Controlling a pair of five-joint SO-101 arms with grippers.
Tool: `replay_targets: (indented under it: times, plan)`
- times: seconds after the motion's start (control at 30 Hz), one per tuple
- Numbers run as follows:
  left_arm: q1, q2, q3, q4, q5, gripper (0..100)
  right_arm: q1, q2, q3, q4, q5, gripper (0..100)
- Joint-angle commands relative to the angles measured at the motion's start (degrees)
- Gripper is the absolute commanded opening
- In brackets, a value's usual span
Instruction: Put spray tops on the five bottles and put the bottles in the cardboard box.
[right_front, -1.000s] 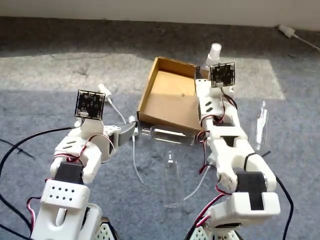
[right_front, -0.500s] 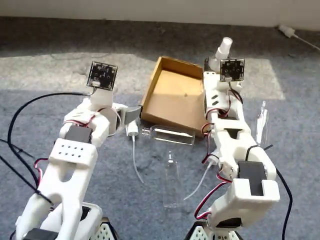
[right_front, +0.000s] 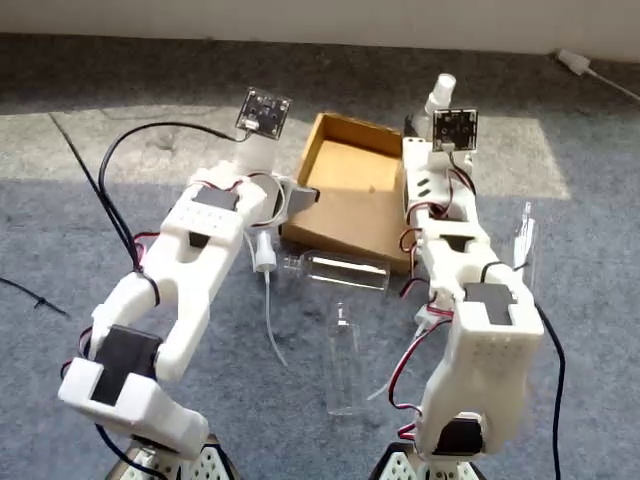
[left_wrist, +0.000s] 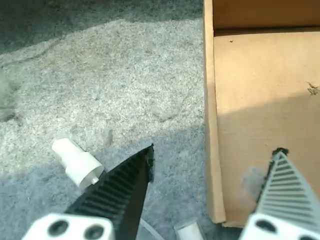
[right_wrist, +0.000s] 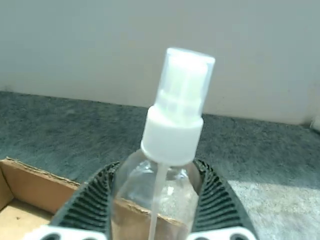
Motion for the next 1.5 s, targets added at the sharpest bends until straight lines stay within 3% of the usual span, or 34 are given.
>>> replay_targets:
  times: [0.0, 0.17, 0.33, 0.53, 0.73, 0.93, 1.2, 1.47]
  plan:
    - [-0.2, 0.2, -3.3, -1.1, -0.3, 33, 1.0, 1.0, -5.1, -5.5, 0.1, 0.4]
    - [-0.7, 0.6, -3.5, -1.4, -0.3, 33, 0.1, 6.5, -5.5, -12.4, 8.5, 0.4]
    - [-0.7, 0.7, -3.0, -1.4, -0.3, 33, -0.2, 11.0, -5.7, -18.9, 8.8, 0.4]
    - [-0.7, 0.7, -2.9, -1.2, -0.3, 33, 0.1, 11.5, -5.7, -18.8, 4.0, 0.4]
    - [-0.8, 0.7, -2.9, -1.2, -0.3, 33, 0.0, 11.4, -5.6, -18.7, 3.9, 1.2]
    - [-0.8, 0.7, -3.1, -1.2, -0.3, 33, -0.1, 11.3, -5.1, -18.7, 3.9, 14.0]
    - [-0.8, 0.7, -3.2, -1.2, -0.3, 33, -0.3, 5.8, -4.2, -18.5, 3.9, 14.2]
    - [-0.8, 0.7, -3.0, -1.1, -0.3, 33, -1.5, -2.0, -0.9, -11.5, 3.8, 14.6]
